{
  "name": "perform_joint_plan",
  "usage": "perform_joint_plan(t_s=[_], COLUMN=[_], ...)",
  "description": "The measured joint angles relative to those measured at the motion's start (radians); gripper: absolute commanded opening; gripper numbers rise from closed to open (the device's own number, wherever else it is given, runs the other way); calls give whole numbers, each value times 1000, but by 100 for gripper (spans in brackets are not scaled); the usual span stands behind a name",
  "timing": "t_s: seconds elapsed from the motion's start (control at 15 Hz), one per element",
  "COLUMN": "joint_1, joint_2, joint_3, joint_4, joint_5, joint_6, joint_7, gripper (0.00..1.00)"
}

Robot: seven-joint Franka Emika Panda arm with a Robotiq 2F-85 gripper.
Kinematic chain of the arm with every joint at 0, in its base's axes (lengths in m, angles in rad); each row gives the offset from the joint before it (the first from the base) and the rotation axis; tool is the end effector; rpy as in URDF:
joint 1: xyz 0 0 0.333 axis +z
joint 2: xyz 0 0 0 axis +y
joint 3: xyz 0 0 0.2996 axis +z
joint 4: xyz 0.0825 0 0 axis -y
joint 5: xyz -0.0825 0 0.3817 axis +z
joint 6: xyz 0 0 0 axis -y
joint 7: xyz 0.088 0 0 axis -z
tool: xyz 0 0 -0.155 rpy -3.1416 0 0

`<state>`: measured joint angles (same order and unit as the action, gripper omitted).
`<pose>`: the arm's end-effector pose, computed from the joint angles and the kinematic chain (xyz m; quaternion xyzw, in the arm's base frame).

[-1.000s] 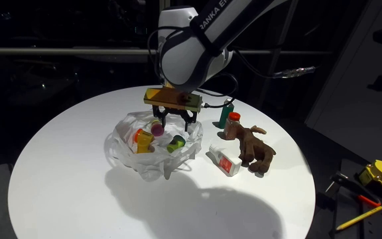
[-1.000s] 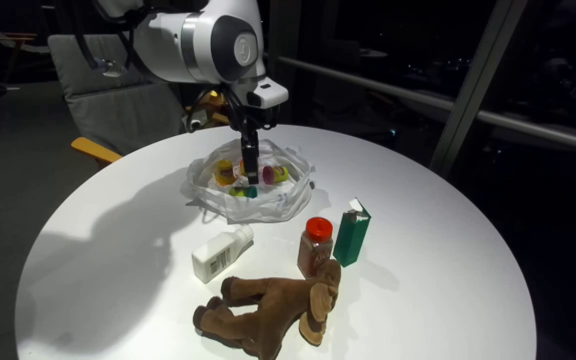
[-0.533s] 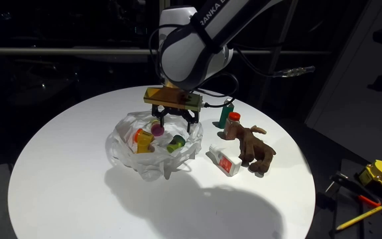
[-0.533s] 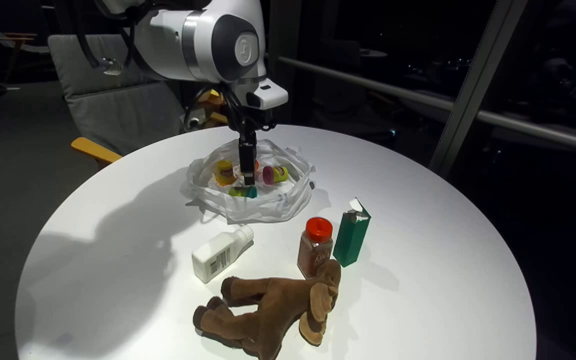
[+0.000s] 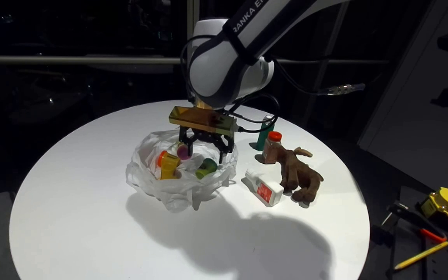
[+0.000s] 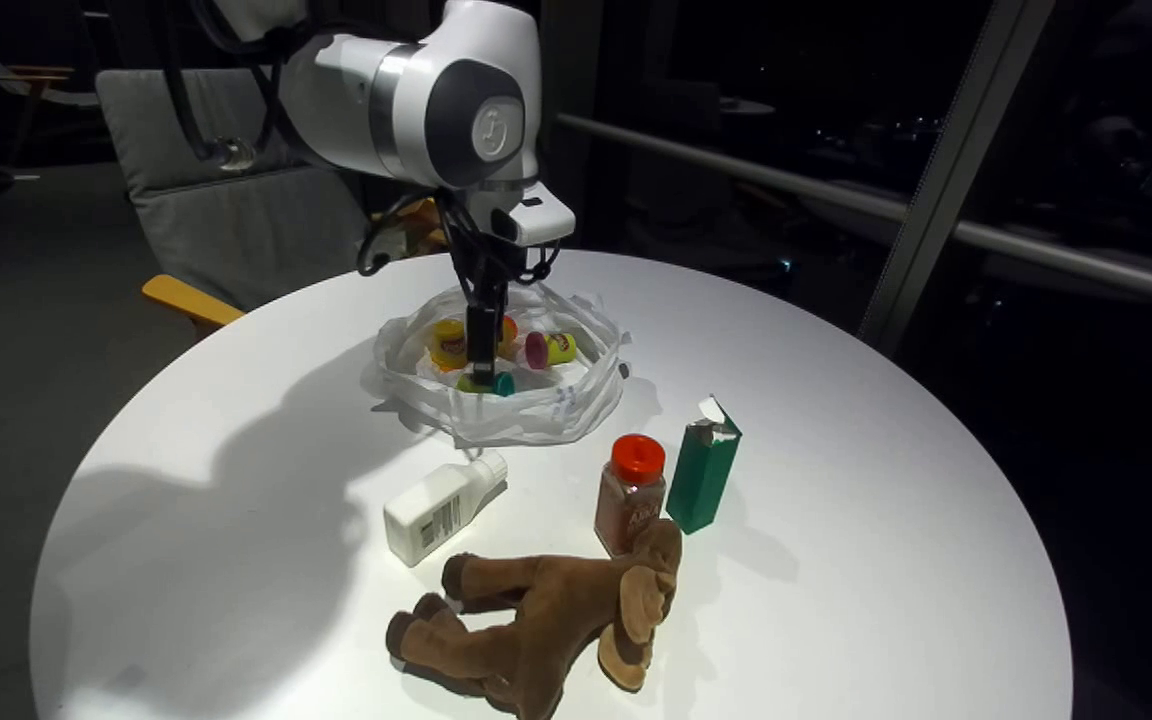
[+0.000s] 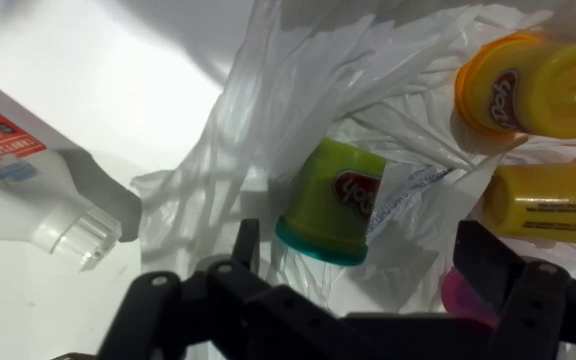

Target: Remove the objects in the plastic and place them on the table

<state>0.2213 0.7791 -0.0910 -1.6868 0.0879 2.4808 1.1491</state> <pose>0.6572 0.0902 0.0901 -0.8625 0.5059 -0.0104 0.0021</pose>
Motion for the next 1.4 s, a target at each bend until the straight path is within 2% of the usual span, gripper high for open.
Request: perform_joint_plan(t_s=[0.53, 0.6, 0.67, 0.73, 1.13, 1.4], joint_1=[-4, -4, -4, -4, -4, -4], joint_2=[34, 37, 39, 43, 64, 64], joint_3=[19, 19, 19, 19, 16, 12], joint_4=[5, 6, 8, 11, 27, 32], joint_5=[16, 16, 16, 16, 16, 16], joint_6=[21, 25, 27, 28, 28, 40], joint_7=[0, 0, 0, 0, 0, 0], gripper=[100, 75, 74, 68, 20, 17])
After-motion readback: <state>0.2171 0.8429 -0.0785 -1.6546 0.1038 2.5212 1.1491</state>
